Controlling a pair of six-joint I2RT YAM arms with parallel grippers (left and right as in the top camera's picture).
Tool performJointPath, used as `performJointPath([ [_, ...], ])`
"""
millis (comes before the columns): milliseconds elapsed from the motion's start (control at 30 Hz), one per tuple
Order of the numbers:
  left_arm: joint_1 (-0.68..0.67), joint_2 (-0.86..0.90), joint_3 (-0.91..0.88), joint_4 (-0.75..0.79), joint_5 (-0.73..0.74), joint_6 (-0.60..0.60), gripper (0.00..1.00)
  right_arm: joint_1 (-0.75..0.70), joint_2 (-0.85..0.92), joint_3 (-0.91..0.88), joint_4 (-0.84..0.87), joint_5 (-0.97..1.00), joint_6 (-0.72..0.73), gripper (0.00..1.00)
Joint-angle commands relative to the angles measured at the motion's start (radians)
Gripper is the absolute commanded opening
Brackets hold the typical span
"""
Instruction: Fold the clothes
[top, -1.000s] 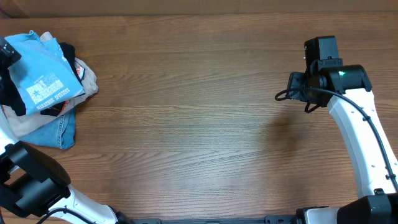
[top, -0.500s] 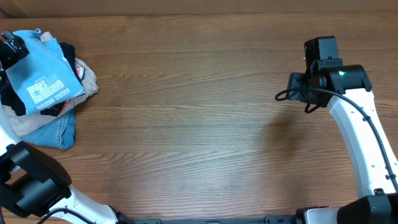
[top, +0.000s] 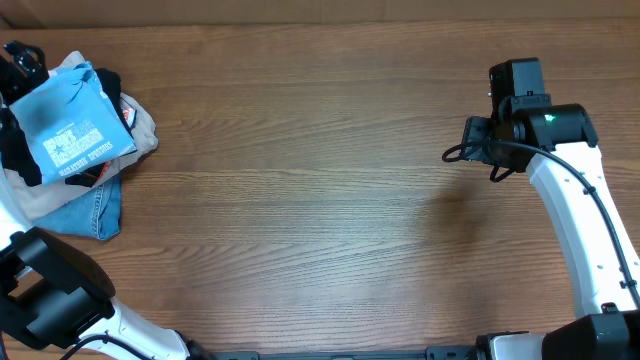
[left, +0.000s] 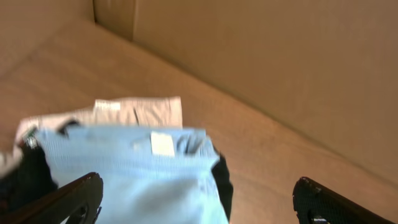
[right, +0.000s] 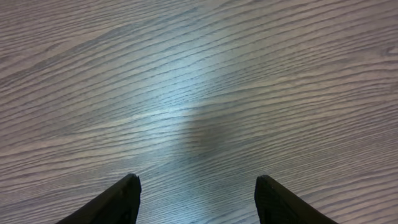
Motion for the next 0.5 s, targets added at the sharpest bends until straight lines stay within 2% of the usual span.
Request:
performJointPath([
  [0,-0.007,-0.035,0.026,-0.067,0.000,-0.014,0.90,-0.004,-0.020,0.006,0.004,-0.003,0.004,0.63],
  [33,-0.007,-0.035,0.026,-0.090,-0.003,-0.006,0.79,-0.004,-0.020,0.006,0.004,-0.003,0.004,0.63],
  [67,-0.007,-0.035,0.026,-0.125,-0.003,0.008,0.60,-0.004,-0.020,0.006,0.004,-0.003,0.004,0.63],
  [100,-0.008,-0.035,0.026,-0.151,-0.003,0.011,0.47,-0.004,-0.020,0.006,0.005,-0.003,0.004,0.63],
  [167,-0.010,-0.035,0.024,-0.200,0.002,0.010,0.37,-0.004,-0.020,0.006,0.005,-0.003,0.004,0.62],
  [200,-0.014,-0.035,0.024,-0.218,0.016,0.013,0.40,-0.004,-0.020,0.006,0.005,-0.003,0.004,0.63],
  [267,-0.032,-0.035,0.024,-0.235,0.111,0.032,0.52,-0.004,-0.020,0.006,0.006,-0.003,0.004,0.63],
  [333,-0.056,-0.035,0.024,-0.247,0.176,0.041,0.53,-0.004,-0.020,0.006,0.008,-0.003,0.004,0.66],
  [467,-0.156,-0.036,0.024,-0.311,0.154,0.072,0.57,-0.004,-0.020,0.006,0.022,-0.004,0.004,0.73],
])
